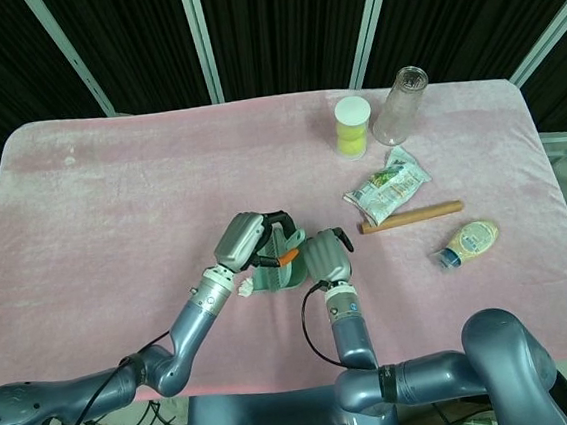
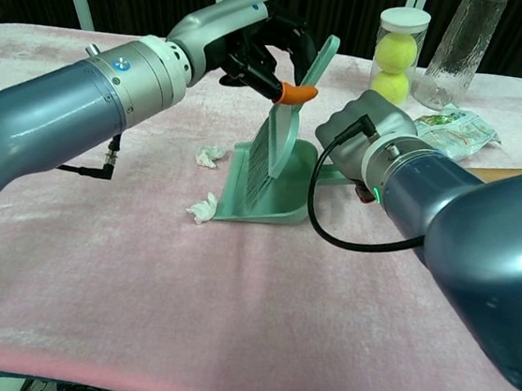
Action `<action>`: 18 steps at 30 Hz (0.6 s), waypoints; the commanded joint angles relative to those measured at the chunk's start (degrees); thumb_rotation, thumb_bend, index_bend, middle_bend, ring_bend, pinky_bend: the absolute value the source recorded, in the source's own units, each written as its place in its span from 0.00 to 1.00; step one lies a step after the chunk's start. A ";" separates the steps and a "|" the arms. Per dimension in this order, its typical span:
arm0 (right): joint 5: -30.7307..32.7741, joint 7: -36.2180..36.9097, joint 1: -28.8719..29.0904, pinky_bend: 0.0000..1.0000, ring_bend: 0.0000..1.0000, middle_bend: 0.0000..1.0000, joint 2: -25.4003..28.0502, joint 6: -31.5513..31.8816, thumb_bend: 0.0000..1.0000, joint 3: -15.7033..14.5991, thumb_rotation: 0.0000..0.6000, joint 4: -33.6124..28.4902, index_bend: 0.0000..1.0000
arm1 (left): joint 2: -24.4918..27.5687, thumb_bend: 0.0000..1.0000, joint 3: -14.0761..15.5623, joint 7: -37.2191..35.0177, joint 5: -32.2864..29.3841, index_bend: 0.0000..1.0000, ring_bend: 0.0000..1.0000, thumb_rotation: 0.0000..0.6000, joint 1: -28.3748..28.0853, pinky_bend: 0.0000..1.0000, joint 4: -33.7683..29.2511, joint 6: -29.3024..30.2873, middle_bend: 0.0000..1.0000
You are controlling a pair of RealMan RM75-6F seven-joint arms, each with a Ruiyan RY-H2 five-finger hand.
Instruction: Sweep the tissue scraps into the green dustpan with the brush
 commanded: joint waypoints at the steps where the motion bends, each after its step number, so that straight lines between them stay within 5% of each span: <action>1: -0.08 -0.10 0.02 0.69 0.85 0.84 0.06 0.12 0.67 0.01 1.00 -0.08 0.90 | 1.11 0.53 -0.23 -0.59 0.28 0.76 0.85 1.00 0.51 0.95 -0.93 0.67 0.85; 18: 0.23 -0.69 0.02 0.69 0.85 0.84 0.11 1.04 0.67 0.38 1.00 -1.40 0.90 | 12.44 0.54 4.11 1.18 -1.36 0.77 0.86 1.00 7.49 0.95 -13.55 1.75 0.86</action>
